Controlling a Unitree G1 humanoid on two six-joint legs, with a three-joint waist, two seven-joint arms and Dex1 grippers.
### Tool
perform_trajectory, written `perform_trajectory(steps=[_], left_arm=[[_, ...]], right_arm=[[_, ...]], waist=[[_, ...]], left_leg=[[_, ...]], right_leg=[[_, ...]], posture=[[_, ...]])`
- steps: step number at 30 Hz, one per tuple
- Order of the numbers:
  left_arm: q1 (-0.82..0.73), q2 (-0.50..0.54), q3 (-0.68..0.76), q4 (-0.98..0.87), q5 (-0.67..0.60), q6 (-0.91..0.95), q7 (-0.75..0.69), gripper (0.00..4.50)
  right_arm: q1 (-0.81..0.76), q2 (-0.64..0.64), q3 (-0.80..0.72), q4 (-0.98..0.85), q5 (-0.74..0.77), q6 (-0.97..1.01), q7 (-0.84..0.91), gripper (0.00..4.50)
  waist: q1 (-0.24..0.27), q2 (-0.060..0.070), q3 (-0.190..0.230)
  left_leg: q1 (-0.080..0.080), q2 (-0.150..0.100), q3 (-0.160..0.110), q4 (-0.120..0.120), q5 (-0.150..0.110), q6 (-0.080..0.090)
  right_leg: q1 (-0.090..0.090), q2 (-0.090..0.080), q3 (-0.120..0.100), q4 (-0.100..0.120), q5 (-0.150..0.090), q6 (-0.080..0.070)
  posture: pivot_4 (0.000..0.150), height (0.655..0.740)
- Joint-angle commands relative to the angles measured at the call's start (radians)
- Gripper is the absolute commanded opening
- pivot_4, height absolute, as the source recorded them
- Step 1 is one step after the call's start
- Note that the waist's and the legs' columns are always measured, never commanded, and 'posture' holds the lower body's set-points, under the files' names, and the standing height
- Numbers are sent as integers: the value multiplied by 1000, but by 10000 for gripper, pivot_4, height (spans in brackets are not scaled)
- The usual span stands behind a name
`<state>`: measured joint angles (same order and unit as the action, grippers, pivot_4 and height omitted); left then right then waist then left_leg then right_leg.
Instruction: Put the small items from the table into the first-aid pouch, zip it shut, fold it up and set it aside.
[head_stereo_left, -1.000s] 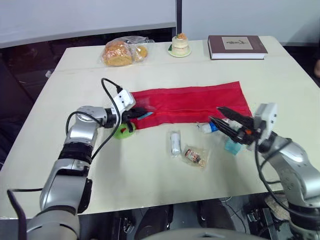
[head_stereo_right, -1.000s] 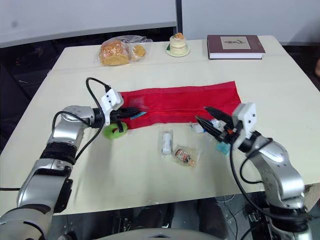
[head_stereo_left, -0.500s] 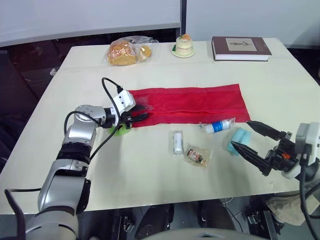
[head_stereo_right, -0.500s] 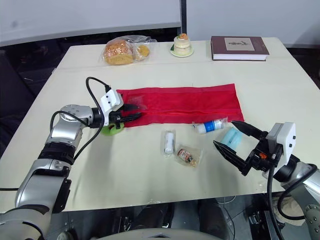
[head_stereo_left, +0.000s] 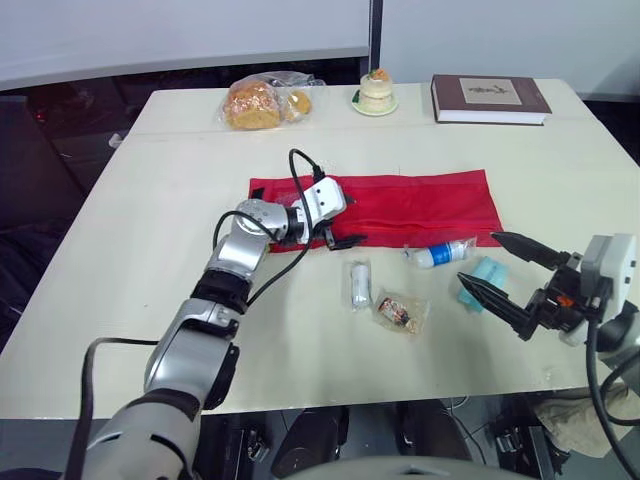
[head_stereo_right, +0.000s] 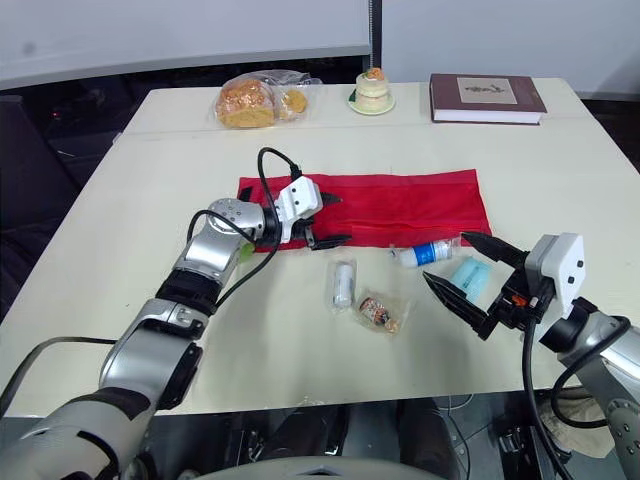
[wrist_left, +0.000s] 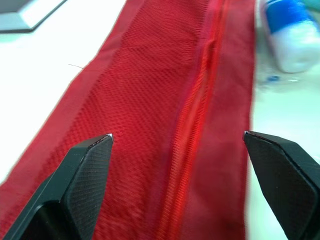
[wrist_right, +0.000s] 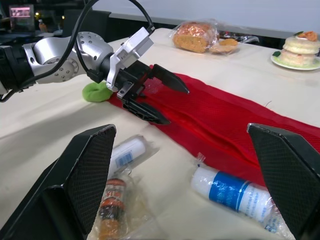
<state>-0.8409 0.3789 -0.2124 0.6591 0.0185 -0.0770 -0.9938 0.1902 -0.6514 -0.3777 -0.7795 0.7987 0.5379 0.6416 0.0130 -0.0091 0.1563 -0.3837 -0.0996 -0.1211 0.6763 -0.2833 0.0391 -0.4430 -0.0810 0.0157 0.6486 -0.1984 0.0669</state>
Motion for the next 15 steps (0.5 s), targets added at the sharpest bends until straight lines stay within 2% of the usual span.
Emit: perform_trajectory(steps=[1,5,6,11,12,14,15], left_arm=[[-41,-13,12,50,12,-42,38,44218],[-72,-26,20,133,26,-85,69,44218],[-79,-28,20,160,31,-99,77,39241],[-108,-33,15,259,57,-157,101,20160],[-113,-37,18,270,57,-164,101,14055],[-117,-47,22,280,51,-173,91,9826],[-117,-51,21,281,49,-177,84,3330]], right_arm=[[4,-7,-21,-46,27,-17,-9,45000],[-2,-9,-18,-49,31,-17,-20,45000],[-6,-9,-16,-51,33,-17,-23,45000],[-22,-16,-9,-47,31,-19,-31,45000],[-23,-18,-7,-46,31,-19,-32,45000],[-28,-21,2,-43,23,-18,-35,45000],[-31,-22,7,-42,20,-16,-37,45000]], waist=[[0,0,0],[0,0,0],[0,0,0],[0,0,0],[0,0,0],[0,0,0],[0,0,0]], left_leg=[[0,0,0,0,0,0],[0,0,0,0,0,0],[0,0,0,0,0,0],[0,0,0,0,0,0],[0,0,0,0,0,0],[0,0,0,1,0,0],[0,0,0,1,0,0]], right_leg=[[0,0,0,0,0,0],[0,0,0,0,0,0],[0,0,0,0,0,0],[0,0,0,0,0,0],[0,0,0,0,0,0],[0,0,0,0,0,1],[0,0,0,0,0,1]], posture=[[1500,7289],[1500,7289],[1500,7289],[1500,7289],[1500,7289],[1500,7289],[1500,7289]])
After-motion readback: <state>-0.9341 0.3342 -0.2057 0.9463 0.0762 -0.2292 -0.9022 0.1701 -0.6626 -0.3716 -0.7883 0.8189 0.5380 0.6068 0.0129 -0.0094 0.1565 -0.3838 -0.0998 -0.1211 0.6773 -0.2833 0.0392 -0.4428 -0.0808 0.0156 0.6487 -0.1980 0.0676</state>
